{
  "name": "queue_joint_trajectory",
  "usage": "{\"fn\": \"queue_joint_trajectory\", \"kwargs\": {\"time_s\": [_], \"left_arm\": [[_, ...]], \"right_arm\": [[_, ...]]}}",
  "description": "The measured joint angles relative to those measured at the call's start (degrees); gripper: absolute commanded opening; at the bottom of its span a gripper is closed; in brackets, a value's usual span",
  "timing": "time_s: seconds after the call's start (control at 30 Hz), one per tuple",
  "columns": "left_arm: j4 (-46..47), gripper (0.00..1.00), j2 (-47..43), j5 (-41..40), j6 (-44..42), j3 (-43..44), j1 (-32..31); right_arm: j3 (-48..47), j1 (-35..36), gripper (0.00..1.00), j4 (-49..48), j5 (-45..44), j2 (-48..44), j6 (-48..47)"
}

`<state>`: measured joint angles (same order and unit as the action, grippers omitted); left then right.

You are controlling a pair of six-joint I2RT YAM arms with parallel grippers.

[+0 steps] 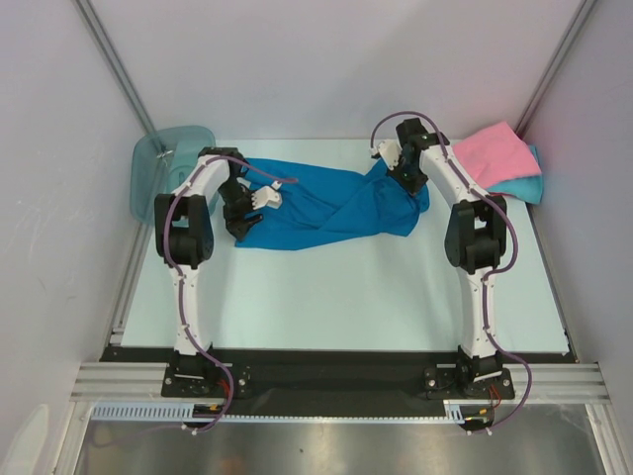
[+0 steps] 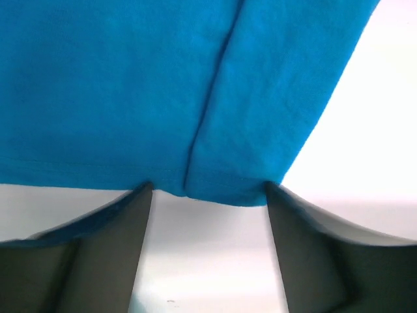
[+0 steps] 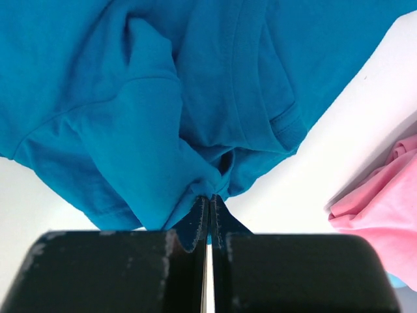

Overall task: Fold and stack the t-shirts
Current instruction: Flatten the tshirt out

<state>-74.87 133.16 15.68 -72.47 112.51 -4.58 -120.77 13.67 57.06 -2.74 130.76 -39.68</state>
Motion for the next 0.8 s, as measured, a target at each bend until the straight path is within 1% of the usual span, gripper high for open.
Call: {"fn": "queue_joint_trajectory", "kwargs": {"time_s": [0.07,0.1,0.13,0.27,0.3,0.33,0.67,0.8], "left_arm": [[-0.1,0.52,0.0,-0.3,-0.2,0.0,0.0],[-0.2,0.41,0.0,-0.3,-0.3,-0.1,0.0],[-0.3,0.37,0.0,-0.3,-0.3,-0.1,0.0],[-0.5,0.28,0.0,-0.3,-0.4,0.0,0.0],[-0.6,0.12,0.0,-0.3,-0.3,0.0,0.0],[-0.7,0.00,0.0,-0.3,0.0,0.1,0.0],[-0.9,0.00,-0.1,-0.6,0.5,1.0,0.0],[-0.9,0.00,-2.5,-0.7,0.6,1.0,-0.3]], "right_arm": [[0.0,0.0,0.00,0.0,-0.1,0.0,0.0],[0.0,0.0,0.00,0.0,-0.1,0.0,0.0],[0.0,0.0,0.00,0.0,-0.2,0.0,0.0],[0.0,0.0,0.00,0.0,-0.5,0.0,0.0],[0.0,0.0,0.00,0.0,-0.5,0.0,0.0],[0.0,0.0,0.00,0.0,-0.5,0.0,0.0],[0.0,0.1,0.00,-0.1,-0.9,0.0,-0.5],[0.0,0.2,0.00,-0.1,-0.9,0.0,-0.5]]}}
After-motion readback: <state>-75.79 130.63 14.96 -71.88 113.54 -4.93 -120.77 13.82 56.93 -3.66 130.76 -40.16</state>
